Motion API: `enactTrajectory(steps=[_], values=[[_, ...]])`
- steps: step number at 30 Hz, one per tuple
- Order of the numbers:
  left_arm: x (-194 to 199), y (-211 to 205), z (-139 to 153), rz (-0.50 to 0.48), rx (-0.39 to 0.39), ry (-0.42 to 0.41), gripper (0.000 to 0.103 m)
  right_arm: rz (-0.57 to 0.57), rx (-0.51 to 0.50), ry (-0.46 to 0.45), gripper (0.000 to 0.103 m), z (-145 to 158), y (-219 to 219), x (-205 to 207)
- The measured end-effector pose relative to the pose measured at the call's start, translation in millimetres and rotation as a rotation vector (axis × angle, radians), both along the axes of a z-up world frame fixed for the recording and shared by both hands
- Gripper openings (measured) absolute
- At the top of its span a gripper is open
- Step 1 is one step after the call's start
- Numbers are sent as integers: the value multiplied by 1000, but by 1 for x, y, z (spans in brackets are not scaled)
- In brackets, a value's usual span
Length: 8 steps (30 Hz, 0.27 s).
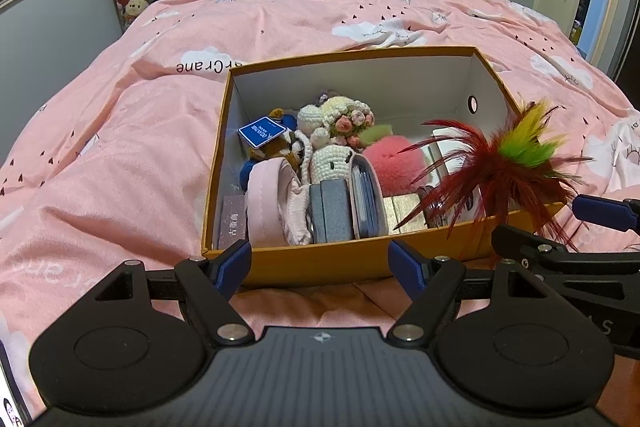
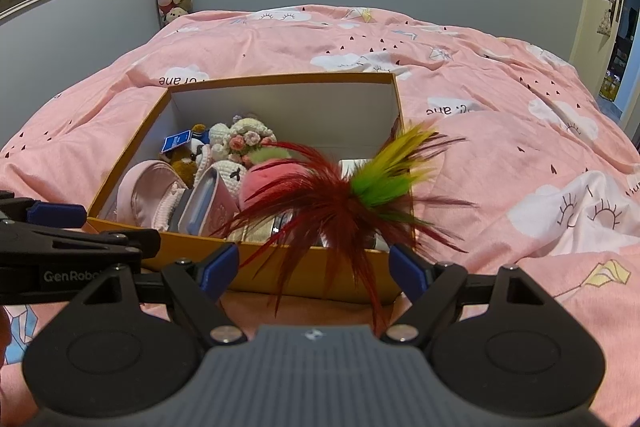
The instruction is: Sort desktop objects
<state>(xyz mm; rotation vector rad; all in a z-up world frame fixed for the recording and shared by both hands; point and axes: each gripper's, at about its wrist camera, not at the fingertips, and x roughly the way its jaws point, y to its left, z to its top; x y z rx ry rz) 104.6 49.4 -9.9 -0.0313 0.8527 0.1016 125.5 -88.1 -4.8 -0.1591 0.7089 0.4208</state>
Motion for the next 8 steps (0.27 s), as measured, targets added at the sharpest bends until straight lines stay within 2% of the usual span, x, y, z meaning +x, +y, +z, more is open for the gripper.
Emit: enactTrajectory(steps=[8], values=[[-2, 0, 0, -11, -6, -8, 89, -12, -1, -2, 83, 0, -1, -2]])
